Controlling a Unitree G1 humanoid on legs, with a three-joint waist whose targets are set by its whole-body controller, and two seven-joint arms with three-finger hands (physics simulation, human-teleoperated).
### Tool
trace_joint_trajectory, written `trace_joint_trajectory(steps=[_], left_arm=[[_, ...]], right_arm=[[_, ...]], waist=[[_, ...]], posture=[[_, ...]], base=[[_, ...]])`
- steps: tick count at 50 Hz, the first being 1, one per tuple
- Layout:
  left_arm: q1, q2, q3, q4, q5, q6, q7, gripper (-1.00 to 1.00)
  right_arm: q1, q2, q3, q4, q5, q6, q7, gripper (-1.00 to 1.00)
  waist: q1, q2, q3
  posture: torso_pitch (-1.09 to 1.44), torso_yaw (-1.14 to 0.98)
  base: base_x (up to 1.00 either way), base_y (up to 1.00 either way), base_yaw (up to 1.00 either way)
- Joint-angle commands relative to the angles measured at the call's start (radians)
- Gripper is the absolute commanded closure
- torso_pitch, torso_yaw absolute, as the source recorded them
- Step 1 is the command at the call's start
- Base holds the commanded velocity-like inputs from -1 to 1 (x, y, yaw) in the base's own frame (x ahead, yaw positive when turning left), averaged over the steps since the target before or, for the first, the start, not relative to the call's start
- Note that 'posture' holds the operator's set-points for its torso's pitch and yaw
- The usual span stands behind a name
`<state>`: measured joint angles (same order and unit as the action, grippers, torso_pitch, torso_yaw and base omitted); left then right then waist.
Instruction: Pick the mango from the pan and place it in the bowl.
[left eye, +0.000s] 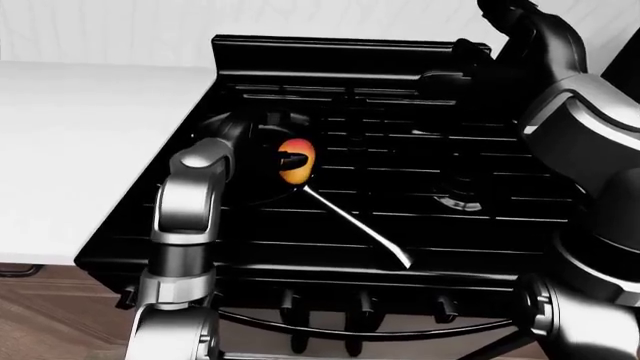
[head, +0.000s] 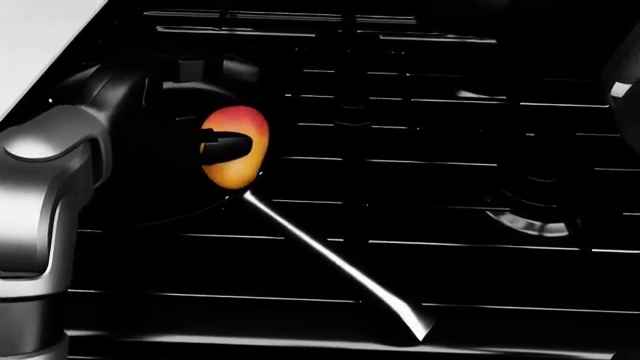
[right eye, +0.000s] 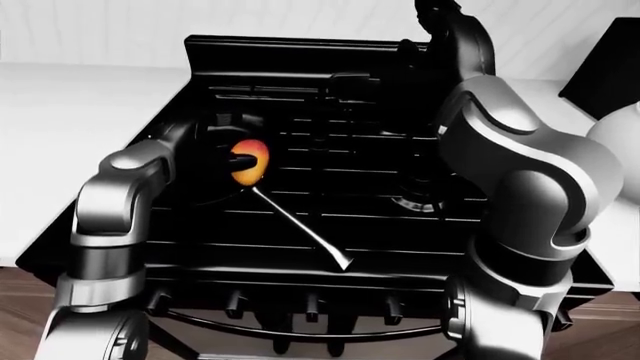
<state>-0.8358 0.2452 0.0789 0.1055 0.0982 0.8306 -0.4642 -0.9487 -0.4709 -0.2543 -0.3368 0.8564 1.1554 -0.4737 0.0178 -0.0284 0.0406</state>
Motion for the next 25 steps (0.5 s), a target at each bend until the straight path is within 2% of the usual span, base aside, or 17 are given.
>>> trace_joint_trajectory(steps=[1, 4, 6, 25], left_arm=[[-0.023, 0.005, -0.001, -0.028, -0.002, -0.010, -0.016, -0.09], [-0.018, 0.005, 0.001, -0.021, 0.000, -0.022, -0.019, -0.08], [-0.017, 0.002, 0.001, -0.022, 0.002, -0.020, -0.019, 0.03], [0.006, 0.017, 0.008, -0.026, 0.003, -0.032, -0.049, -0.27]], right_arm=[[-0.031, -0.012, -0.014, -0.020, -0.002, -0.027, 0.001, -1.00], [-0.031, -0.012, -0.013, -0.020, -0.003, -0.027, 0.001, -1.00], [-0.028, -0.012, -0.011, -0.017, -0.008, -0.033, 0.007, -1.00], [-0.028, -0.006, -0.013, -0.021, -0.016, -0.028, 0.010, -1.00]], waist=[[0.000, -0.001, -0.026], [0.000, -0.001, -0.026], [0.000, -0.001, -0.026], [0.000, 0.000, -0.025]], posture=[[0.00, 0.00], [0.00, 0.00], [0.00, 0.00], [0.00, 0.00]], base=[[0.00, 0.00, 0.00], [0.00, 0.00, 0.00], [0.00, 0.00, 0.00], [0.00, 0.00, 0.00]])
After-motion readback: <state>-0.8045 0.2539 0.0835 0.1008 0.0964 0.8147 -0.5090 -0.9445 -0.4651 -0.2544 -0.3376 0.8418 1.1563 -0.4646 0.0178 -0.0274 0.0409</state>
